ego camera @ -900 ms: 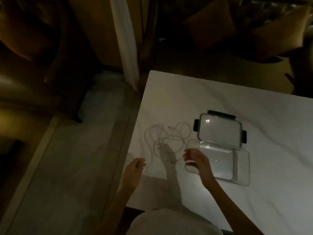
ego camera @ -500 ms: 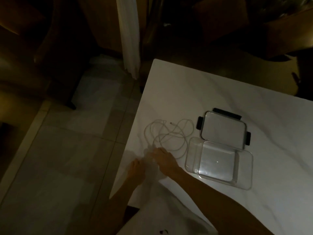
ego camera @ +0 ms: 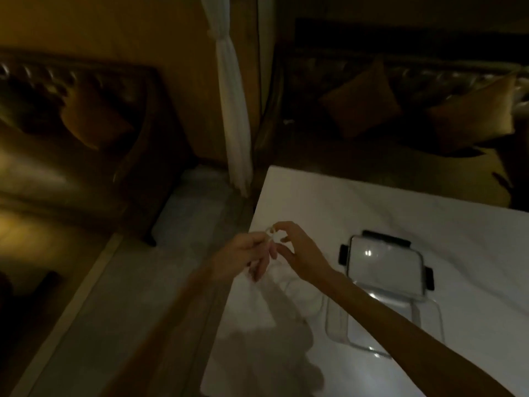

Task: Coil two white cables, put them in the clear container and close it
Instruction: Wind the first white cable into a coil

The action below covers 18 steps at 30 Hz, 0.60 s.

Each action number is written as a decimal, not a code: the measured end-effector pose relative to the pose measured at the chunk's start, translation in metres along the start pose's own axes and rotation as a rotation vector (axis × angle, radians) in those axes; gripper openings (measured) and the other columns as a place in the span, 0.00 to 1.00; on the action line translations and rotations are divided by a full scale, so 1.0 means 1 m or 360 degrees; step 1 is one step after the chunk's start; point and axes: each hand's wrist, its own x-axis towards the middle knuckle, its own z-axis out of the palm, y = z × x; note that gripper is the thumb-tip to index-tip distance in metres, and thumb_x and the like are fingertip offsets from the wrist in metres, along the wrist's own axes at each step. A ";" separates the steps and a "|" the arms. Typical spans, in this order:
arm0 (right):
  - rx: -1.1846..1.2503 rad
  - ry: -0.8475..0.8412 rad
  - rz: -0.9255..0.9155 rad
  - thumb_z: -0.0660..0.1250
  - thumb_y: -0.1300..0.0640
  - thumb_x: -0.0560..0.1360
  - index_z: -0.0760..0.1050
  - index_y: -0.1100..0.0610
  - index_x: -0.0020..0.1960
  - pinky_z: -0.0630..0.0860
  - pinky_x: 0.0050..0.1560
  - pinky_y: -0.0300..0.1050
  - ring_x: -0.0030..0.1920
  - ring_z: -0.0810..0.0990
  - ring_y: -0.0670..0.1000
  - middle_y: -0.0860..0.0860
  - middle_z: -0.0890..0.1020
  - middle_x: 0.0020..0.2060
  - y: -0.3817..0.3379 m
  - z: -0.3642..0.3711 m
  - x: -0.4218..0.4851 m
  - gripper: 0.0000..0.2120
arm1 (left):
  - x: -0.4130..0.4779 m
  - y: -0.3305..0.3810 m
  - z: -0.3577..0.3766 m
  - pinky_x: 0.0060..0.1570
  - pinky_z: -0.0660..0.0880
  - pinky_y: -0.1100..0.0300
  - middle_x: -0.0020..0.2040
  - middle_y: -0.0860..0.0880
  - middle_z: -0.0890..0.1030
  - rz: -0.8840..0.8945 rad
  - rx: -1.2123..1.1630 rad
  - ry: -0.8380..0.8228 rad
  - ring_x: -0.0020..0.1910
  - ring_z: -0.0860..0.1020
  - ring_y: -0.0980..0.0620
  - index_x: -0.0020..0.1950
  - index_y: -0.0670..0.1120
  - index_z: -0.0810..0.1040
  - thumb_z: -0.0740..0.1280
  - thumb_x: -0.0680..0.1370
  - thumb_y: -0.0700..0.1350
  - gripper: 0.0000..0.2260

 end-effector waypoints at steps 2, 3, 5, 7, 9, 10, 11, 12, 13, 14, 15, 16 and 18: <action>0.0091 0.0170 -0.0067 0.66 0.54 0.77 0.70 0.53 0.59 0.78 0.52 0.42 0.55 0.77 0.46 0.44 0.75 0.55 -0.035 -0.036 0.022 0.13 | -0.012 0.058 -0.004 0.37 0.75 0.60 0.32 0.43 0.75 0.0188 0.0048 0.0030 0.31 0.74 0.48 0.47 0.37 0.77 0.56 0.81 0.39 0.11; 0.0127 0.0265 -0.0103 0.68 0.58 0.76 0.68 0.53 0.59 0.78 0.51 0.39 0.54 0.77 0.45 0.41 0.73 0.54 -0.051 -0.055 0.031 0.14 | -0.017 0.082 -0.004 0.36 0.74 0.60 0.33 0.43 0.75 0.0261 -0.0019 0.0024 0.31 0.73 0.48 0.48 0.38 0.78 0.57 0.81 0.40 0.11; 0.0183 0.0399 -0.0180 0.68 0.63 0.76 0.66 0.52 0.59 0.77 0.50 0.37 0.53 0.77 0.41 0.40 0.73 0.52 -0.085 -0.092 0.046 0.16 | -0.023 0.125 -0.002 0.29 0.70 0.63 0.30 0.46 0.72 0.0400 -0.0247 -0.0065 0.27 0.70 0.52 0.47 0.41 0.80 0.59 0.79 0.42 0.11; 0.0269 0.0431 -0.0266 0.65 0.64 0.77 0.67 0.53 0.59 0.79 0.51 0.40 0.51 0.80 0.44 0.46 0.77 0.50 -0.115 -0.127 0.054 0.13 | -0.026 0.162 0.006 0.26 0.66 0.64 0.28 0.49 0.71 0.0546 -0.0388 -0.0183 0.25 0.67 0.55 0.49 0.38 0.78 0.58 0.77 0.43 0.12; 0.0365 0.0396 -0.0299 0.65 0.62 0.78 0.67 0.57 0.60 0.80 0.52 0.45 0.52 0.81 0.49 0.52 0.79 0.50 -0.141 -0.160 0.055 0.13 | -0.030 0.194 0.017 0.27 0.65 0.65 0.28 0.50 0.69 0.0690 -0.0415 -0.0310 0.25 0.65 0.55 0.53 0.37 0.73 0.56 0.77 0.44 0.13; 0.0418 0.0312 -0.0288 0.66 0.60 0.78 0.67 0.59 0.62 0.80 0.55 0.49 0.54 0.81 0.52 0.54 0.79 0.52 -0.151 -0.177 0.053 0.15 | -0.032 0.207 0.025 0.27 0.65 0.65 0.28 0.50 0.69 0.0760 -0.0410 -0.0365 0.25 0.65 0.56 0.55 0.37 0.72 0.55 0.77 0.45 0.14; 0.0475 0.0173 -0.0271 0.64 0.59 0.78 0.68 0.61 0.64 0.79 0.58 0.52 0.56 0.80 0.55 0.58 0.78 0.55 -0.160 -0.193 0.049 0.15 | -0.033 0.219 0.032 0.27 0.67 0.65 0.28 0.50 0.69 0.0823 -0.0421 -0.0408 0.25 0.66 0.56 0.56 0.37 0.72 0.55 0.78 0.45 0.14; 0.0528 0.0029 -0.0257 0.62 0.59 0.79 0.69 0.64 0.64 0.78 0.59 0.55 0.57 0.80 0.59 0.62 0.78 0.56 -0.167 -0.206 0.045 0.15 | -0.034 0.229 0.039 0.28 0.69 0.66 0.28 0.50 0.70 0.0880 -0.0448 -0.0448 0.25 0.68 0.56 0.56 0.36 0.73 0.54 0.78 0.44 0.14; 0.0580 -0.0032 -0.0246 0.60 0.59 0.80 0.71 0.66 0.63 0.79 0.57 0.56 0.55 0.80 0.63 0.65 0.77 0.55 -0.173 -0.216 0.041 0.15 | -0.036 0.239 0.047 0.28 0.71 0.65 0.29 0.50 0.71 0.0918 -0.0510 -0.0503 0.25 0.70 0.56 0.56 0.36 0.73 0.54 0.79 0.43 0.14; 0.0652 0.0008 -0.0232 0.59 0.56 0.80 0.72 0.67 0.61 0.81 0.52 0.54 0.49 0.80 0.64 0.66 0.78 0.50 -0.179 -0.223 0.035 0.16 | -0.035 0.250 0.054 0.29 0.73 0.65 0.29 0.50 0.71 0.0947 -0.0590 -0.0563 0.26 0.71 0.56 0.57 0.36 0.73 0.53 0.79 0.42 0.14; 0.0731 0.0124 -0.0198 0.58 0.53 0.80 0.73 0.67 0.58 0.82 0.44 0.48 0.41 0.78 0.61 0.63 0.77 0.43 -0.184 -0.228 0.031 0.17 | -0.034 0.263 0.059 0.30 0.74 0.64 0.30 0.50 0.71 0.0984 -0.0643 -0.0599 0.27 0.71 0.56 0.58 0.36 0.72 0.52 0.80 0.41 0.14; 0.0791 0.0235 -0.0155 0.58 0.50 0.79 0.73 0.67 0.56 0.79 0.36 0.43 0.35 0.75 0.55 0.59 0.75 0.37 -0.189 -0.229 0.026 0.19 | -0.030 0.278 0.063 0.31 0.73 0.64 0.30 0.50 0.70 0.1032 -0.0645 -0.0586 0.28 0.70 0.55 0.60 0.36 0.72 0.52 0.81 0.41 0.15; 0.0799 0.0317 -0.0019 0.55 0.47 0.80 0.75 0.64 0.52 0.68 0.27 0.39 0.28 0.68 0.47 0.51 0.70 0.30 -0.196 -0.223 0.017 0.21 | -0.016 0.312 0.066 0.31 0.71 0.64 0.30 0.50 0.69 0.1155 -0.0618 -0.0433 0.28 0.68 0.55 0.63 0.33 0.71 0.53 0.80 0.39 0.16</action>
